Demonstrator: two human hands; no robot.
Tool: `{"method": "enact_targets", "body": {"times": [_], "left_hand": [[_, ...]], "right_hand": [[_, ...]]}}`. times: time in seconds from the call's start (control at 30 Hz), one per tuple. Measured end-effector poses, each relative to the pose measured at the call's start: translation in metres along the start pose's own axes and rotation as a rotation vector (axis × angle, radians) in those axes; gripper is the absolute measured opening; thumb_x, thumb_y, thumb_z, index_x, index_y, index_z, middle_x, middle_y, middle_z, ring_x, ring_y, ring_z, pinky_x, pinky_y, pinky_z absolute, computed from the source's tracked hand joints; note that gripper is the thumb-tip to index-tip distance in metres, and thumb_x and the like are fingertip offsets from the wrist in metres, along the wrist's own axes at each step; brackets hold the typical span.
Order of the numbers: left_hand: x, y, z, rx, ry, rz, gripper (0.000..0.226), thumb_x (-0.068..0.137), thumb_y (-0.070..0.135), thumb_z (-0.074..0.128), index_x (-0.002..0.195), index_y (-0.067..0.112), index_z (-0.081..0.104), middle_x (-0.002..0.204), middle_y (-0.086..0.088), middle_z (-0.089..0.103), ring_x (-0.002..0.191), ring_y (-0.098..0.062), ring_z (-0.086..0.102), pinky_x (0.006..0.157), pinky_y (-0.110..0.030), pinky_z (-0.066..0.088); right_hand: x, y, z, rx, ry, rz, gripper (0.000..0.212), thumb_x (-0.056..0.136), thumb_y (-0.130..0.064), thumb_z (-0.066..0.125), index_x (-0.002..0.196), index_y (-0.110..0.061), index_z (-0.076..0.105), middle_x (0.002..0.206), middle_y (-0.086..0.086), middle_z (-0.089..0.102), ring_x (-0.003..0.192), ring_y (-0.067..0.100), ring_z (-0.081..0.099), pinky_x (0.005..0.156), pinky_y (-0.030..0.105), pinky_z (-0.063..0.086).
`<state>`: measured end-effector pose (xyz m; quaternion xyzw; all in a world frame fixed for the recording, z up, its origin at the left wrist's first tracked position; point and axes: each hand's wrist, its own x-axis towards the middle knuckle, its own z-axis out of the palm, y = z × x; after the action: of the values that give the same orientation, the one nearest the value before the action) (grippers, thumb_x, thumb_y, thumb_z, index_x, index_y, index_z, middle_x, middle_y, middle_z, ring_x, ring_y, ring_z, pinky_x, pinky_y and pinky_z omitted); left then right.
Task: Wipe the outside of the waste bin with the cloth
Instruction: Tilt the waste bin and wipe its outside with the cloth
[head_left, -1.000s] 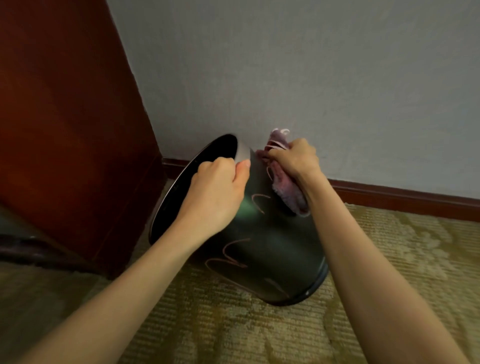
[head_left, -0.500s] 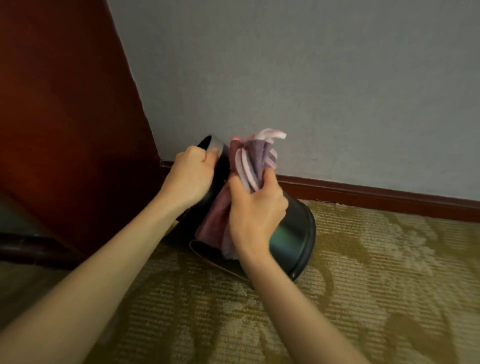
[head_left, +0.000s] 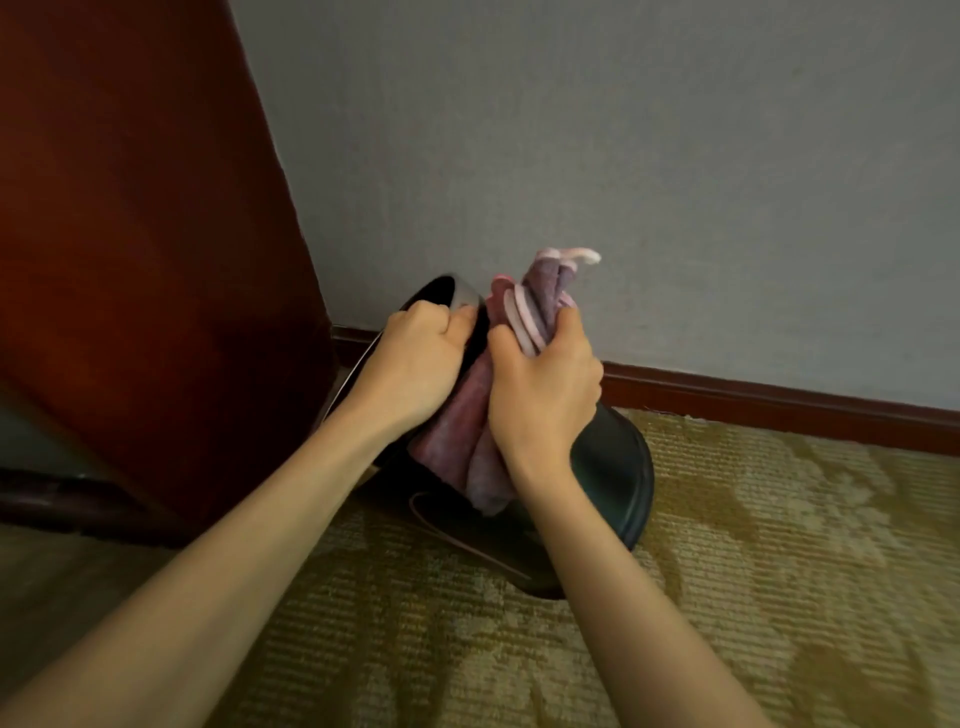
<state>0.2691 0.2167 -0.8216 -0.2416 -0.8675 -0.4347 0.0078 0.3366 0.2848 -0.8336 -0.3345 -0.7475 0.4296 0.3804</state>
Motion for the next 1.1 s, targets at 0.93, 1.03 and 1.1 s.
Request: {"method": "enact_targets", "body": {"times": [0.93,1.03,1.1], "left_hand": [[-0.036,-0.012,-0.012,0.047,0.033,0.113,0.047,0.097,0.029,0.041,0.053,0.016,0.036,0.051,-0.002,0.043,0.053,-0.020,0.042,0.055,-0.035,0.023],[-0.041,-0.015,-0.013,0.034,0.047,0.093,0.047,0.097,0.030,0.040,0.054,0.013,0.039,0.052,-0.004,0.047,0.054,-0.022,0.047,0.058,-0.039,0.030],[-0.041,-0.017,-0.013,0.028,0.052,0.090,0.047,0.098,0.030,0.040,0.053,0.015,0.039,0.051,-0.001,0.045,0.052,-0.018,0.045,0.057,-0.038,0.029]], "right_hand": [[0.153,0.030,0.085,-0.731,-1.097,0.295,0.043,0.100,-0.021,0.033,0.115,0.013,0.055,0.136,0.028,0.047,0.125,0.038,0.046,0.078,0.033,0.041],[0.149,0.038,0.081,-0.650,-0.963,0.243,0.042,0.099,-0.018,0.038,0.132,0.009,0.044,0.140,0.026,0.044,0.124,0.038,0.046,0.077,0.030,0.046],[0.150,0.042,0.076,-0.664,-0.907,0.238,0.044,0.101,-0.020,0.034,0.139,0.002,0.036,0.145,0.023,0.038,0.128,0.038,0.041,0.095,0.039,0.037]]}}
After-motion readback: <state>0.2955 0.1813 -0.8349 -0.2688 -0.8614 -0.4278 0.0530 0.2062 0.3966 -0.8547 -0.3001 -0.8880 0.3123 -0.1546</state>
